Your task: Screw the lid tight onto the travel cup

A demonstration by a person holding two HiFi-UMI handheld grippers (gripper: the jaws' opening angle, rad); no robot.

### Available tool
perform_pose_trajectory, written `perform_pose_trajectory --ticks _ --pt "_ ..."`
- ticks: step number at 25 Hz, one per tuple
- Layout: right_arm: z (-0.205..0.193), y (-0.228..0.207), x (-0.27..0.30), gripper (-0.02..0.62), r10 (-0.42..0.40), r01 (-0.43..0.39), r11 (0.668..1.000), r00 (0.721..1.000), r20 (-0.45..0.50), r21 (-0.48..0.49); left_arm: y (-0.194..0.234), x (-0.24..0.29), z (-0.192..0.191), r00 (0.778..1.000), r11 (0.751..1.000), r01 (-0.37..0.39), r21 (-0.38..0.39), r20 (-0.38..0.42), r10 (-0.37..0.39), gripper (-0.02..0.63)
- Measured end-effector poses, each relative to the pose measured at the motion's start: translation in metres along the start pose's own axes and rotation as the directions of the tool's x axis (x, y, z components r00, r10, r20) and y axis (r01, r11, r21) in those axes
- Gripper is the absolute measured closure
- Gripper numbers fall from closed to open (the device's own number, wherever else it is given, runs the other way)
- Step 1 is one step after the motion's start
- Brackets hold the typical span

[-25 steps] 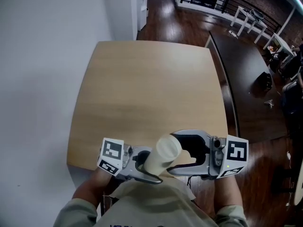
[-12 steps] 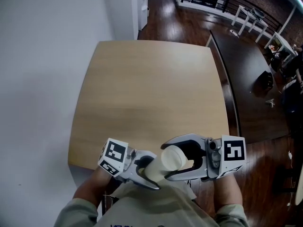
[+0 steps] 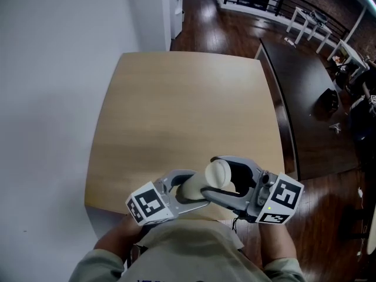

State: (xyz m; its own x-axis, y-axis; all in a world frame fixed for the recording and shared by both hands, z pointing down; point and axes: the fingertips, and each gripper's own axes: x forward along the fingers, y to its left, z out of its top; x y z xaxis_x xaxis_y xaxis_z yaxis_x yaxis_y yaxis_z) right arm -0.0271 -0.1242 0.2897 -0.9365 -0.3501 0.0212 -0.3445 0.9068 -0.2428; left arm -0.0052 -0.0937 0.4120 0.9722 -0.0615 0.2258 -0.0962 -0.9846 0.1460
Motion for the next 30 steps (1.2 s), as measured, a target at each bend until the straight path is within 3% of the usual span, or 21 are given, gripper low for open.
perform_pose_trajectory --ticks 2,5,8,11,20,30 --pt "0.000 -0.007 0.001 0.305 -0.080 0.080 0.997 0.997 0.011 -0.006 0.016 0.001 -0.001 0.989 0.987 -0.147 0.061 0.005 0.147 0.293" --pt "-0.001 -0.016 0.001 0.321 -0.168 0.168 0.986 0.985 0.041 0.018 0.035 -0.004 0.000 0.947 0.941 -0.320 0.111 0.019 0.320 0.293" --pt "-0.001 -0.023 0.000 0.337 -0.234 0.232 0.972 0.970 0.065 0.041 0.048 -0.006 0.001 0.913 0.905 -0.406 0.129 0.019 0.407 0.293" --pt "-0.003 -0.027 0.003 0.337 -0.251 0.247 0.967 0.965 0.071 0.060 0.050 -0.005 -0.001 0.914 0.909 -0.407 0.087 0.037 0.405 0.293" --pt "-0.017 -0.019 0.018 0.313 -0.186 0.186 0.983 0.983 -0.009 0.007 0.037 -0.001 -0.012 0.947 0.949 -0.313 0.029 0.082 0.310 0.293" --pt "-0.053 -0.028 0.039 0.305 -0.191 0.186 0.980 0.978 -0.083 -0.065 0.049 0.003 -0.052 0.965 0.965 -0.262 -0.022 0.023 0.263 0.280"
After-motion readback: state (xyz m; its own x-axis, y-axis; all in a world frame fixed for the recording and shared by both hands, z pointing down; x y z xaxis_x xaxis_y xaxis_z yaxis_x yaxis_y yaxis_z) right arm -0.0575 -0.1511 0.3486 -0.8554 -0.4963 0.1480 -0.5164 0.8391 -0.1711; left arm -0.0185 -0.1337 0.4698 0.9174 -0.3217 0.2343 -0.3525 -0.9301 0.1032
